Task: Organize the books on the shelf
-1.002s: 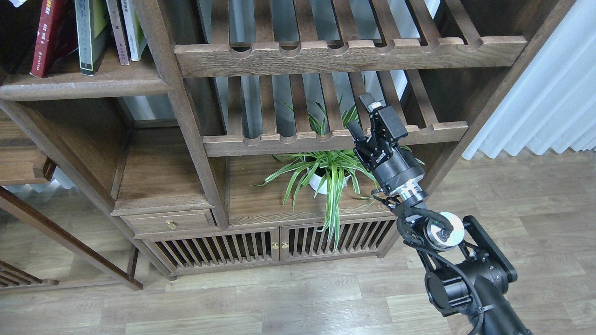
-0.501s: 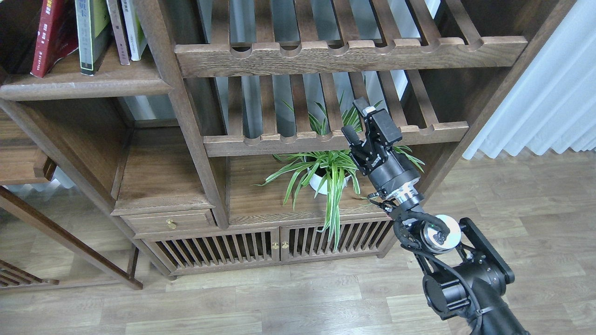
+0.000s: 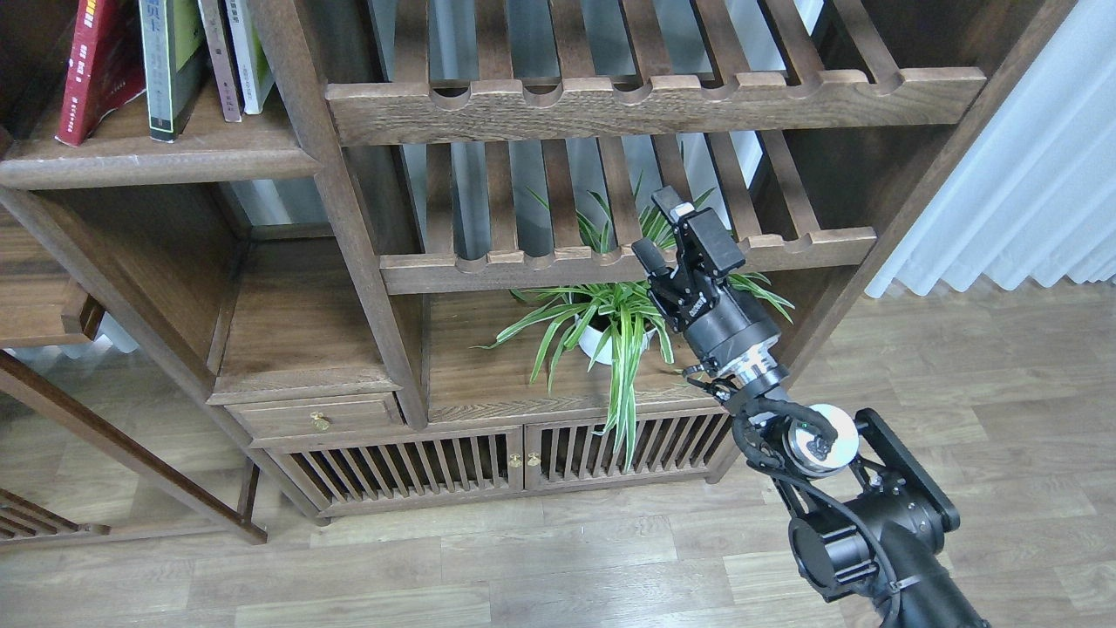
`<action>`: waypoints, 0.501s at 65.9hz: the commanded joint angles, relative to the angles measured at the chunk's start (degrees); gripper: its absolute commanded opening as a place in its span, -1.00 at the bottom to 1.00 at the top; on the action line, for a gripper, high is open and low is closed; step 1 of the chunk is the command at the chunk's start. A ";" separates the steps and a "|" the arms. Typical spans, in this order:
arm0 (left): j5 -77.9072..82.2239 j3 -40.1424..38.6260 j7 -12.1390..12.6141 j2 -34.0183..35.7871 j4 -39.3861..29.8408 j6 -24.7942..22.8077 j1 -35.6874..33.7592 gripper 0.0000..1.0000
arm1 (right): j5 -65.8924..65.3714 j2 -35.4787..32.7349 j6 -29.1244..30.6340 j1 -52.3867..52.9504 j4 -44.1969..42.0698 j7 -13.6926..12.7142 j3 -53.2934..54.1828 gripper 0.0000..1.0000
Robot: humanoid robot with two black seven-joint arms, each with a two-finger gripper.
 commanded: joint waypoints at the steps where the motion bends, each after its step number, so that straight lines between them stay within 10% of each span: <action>1: 1.59 -0.36 0.00 -0.57 0.18 -0.01 0.00 -1.00 | -0.01 0.00 0.12 -0.59 0.09 -0.07 -0.17 0.97; 33: 8.62 -2.91 0.00 -3.65 0.88 -0.01 -0.53 -1.00 | -0.19 0.00 1.17 -1.64 0.35 -0.07 -3.34 0.97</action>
